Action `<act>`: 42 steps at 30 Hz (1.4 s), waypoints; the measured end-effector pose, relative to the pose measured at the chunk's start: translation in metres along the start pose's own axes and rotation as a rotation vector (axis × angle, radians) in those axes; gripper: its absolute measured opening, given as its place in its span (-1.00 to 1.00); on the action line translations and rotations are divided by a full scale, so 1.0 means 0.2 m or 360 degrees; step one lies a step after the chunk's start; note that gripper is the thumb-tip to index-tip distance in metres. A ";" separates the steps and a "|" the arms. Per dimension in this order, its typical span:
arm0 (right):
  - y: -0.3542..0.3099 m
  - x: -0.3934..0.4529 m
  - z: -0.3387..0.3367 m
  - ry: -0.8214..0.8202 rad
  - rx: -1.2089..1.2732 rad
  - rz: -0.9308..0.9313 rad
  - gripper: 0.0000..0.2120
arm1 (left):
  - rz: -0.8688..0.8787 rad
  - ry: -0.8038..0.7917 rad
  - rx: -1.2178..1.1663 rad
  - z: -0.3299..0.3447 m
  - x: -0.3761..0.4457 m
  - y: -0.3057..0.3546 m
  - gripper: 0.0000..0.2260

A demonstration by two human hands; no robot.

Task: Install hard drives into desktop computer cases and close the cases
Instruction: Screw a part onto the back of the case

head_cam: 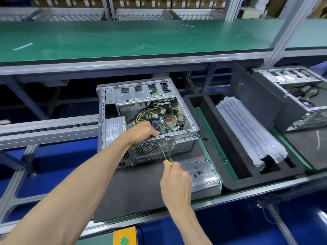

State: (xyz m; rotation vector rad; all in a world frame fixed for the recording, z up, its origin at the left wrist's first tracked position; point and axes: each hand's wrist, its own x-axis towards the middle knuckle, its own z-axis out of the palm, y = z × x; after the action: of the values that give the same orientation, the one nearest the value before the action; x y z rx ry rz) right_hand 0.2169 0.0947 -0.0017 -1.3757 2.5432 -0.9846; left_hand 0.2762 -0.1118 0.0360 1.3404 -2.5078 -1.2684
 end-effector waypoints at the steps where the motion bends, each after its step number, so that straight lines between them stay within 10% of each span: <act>1: 0.00 0.00 0.00 -0.0011 -0.0014 0.0015 -0.70 | 0.0000 0.0003 0.0002 0.00 0.00 0.00 -0.57; 42: 0.02 0.01 -0.03 -0.0147 0.0158 0.0053 -0.88 | 0.0110 0.0069 -0.0098 -0.12 0.04 -0.08 -0.45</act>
State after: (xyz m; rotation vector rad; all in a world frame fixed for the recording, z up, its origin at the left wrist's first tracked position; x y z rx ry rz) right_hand 0.2111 0.0973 0.0004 -1.3164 2.4088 -1.0026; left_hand 0.2912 -0.1376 0.0396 1.2433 -2.4426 -1.2774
